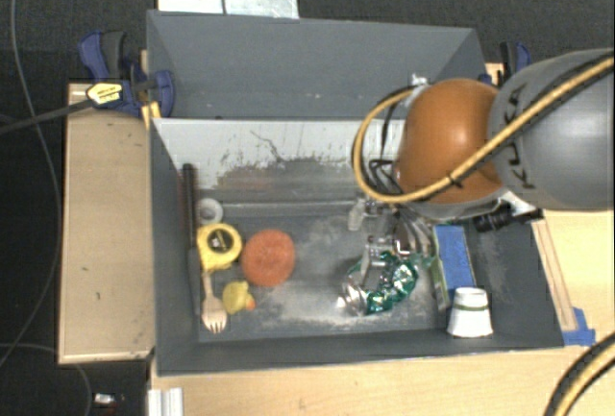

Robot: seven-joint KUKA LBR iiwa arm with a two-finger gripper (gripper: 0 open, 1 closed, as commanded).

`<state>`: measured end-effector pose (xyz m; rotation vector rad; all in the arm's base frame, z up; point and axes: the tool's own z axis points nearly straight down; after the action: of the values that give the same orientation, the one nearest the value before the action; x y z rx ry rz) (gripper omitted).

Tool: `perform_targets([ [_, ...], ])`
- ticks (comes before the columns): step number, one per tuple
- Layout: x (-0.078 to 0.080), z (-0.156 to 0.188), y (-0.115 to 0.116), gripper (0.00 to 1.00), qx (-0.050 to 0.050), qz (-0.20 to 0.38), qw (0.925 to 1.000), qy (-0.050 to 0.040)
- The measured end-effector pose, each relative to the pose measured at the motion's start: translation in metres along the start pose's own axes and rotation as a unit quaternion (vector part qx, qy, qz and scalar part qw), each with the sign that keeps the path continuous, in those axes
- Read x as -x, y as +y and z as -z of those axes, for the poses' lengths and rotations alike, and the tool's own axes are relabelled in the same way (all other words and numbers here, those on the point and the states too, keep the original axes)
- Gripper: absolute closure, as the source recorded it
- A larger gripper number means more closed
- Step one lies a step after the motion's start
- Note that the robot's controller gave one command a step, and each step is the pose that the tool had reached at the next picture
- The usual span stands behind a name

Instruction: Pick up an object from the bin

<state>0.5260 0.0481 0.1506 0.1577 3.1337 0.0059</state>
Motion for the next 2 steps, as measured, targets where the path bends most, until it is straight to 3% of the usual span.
perform_targets([
  [1, -0.0023, 0.0102, -0.0244, 0.00, 0.001, 0.056, 0.9984, -0.0020],
  [2, -0.0037, 0.0169, -0.0270, 0.00, 0.000, 0.058, 0.9983, -0.0015],
])
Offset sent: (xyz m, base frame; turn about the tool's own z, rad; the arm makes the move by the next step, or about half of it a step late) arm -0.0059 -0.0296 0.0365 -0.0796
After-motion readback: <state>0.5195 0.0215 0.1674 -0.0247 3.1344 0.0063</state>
